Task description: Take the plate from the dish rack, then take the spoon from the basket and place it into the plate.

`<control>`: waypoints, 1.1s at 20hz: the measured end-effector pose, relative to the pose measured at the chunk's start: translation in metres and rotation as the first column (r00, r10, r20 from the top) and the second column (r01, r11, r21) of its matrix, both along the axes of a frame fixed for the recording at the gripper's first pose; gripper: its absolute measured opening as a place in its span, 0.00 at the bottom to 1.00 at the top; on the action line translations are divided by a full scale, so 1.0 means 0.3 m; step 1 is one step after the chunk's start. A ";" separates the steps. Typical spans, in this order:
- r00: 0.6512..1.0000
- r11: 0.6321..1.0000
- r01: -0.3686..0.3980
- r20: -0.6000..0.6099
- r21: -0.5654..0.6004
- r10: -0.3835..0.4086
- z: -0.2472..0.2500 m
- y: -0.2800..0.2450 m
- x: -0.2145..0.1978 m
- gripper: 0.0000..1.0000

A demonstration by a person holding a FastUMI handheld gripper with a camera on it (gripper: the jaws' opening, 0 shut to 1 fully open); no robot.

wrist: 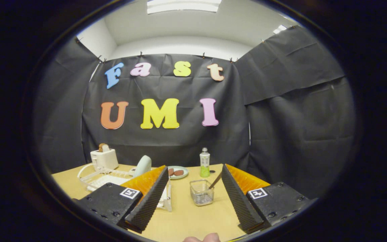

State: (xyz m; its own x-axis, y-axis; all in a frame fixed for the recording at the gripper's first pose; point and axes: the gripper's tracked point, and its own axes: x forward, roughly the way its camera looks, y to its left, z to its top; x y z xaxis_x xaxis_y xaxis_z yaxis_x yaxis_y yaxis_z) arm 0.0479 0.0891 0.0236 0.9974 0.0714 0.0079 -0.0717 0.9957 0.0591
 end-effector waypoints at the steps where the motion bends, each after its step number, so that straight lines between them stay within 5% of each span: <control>1: 1.000 1.000 -0.012 -0.005 0.008 0.012 0.006 0.038 0.022 1.00; 13: 0.976 0.993 -0.119 -0.184 0.010 0.119 -0.080 0.514 0.402 1.00; 20: 0.931 0.989 -0.147 -0.334 0.024 0.146 -0.211 0.623 0.576 1.00; 22: 0.916 0.988 -0.142 -0.370 0.061 0.155 -0.235 0.642 0.597 0.93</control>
